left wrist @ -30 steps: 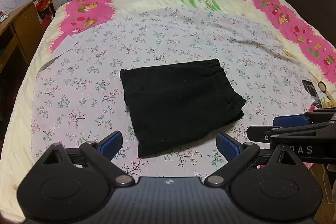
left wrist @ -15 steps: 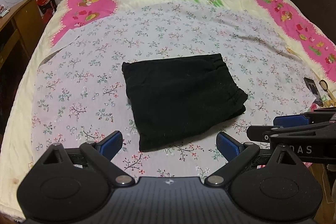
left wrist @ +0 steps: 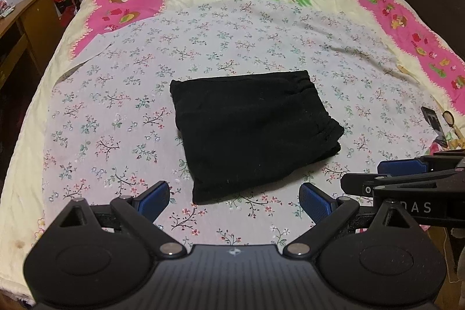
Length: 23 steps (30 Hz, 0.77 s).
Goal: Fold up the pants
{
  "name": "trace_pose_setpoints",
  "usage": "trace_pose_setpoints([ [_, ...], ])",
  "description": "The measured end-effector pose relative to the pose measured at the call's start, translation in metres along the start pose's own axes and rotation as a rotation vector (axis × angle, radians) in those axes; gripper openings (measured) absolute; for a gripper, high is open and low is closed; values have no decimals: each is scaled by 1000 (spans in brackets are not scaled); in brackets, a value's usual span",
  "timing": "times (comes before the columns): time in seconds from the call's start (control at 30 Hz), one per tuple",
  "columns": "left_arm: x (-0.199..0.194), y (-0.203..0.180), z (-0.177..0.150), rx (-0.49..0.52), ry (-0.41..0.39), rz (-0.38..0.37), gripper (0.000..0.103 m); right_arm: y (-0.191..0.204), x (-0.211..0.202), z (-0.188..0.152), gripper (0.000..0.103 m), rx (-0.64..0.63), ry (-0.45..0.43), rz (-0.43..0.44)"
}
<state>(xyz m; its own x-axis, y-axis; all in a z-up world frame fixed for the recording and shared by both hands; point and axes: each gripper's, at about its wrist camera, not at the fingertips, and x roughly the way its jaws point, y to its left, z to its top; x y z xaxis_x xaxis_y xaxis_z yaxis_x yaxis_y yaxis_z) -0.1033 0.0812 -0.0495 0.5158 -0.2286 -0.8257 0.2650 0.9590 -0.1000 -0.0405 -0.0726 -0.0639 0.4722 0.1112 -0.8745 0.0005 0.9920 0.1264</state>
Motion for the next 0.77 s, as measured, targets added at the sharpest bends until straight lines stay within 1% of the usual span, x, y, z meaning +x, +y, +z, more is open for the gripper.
trace_pose_setpoints([
  [0.77, 4, -2, 0, 7, 14, 2, 103, -3, 1, -1, 39, 12, 8, -7],
])
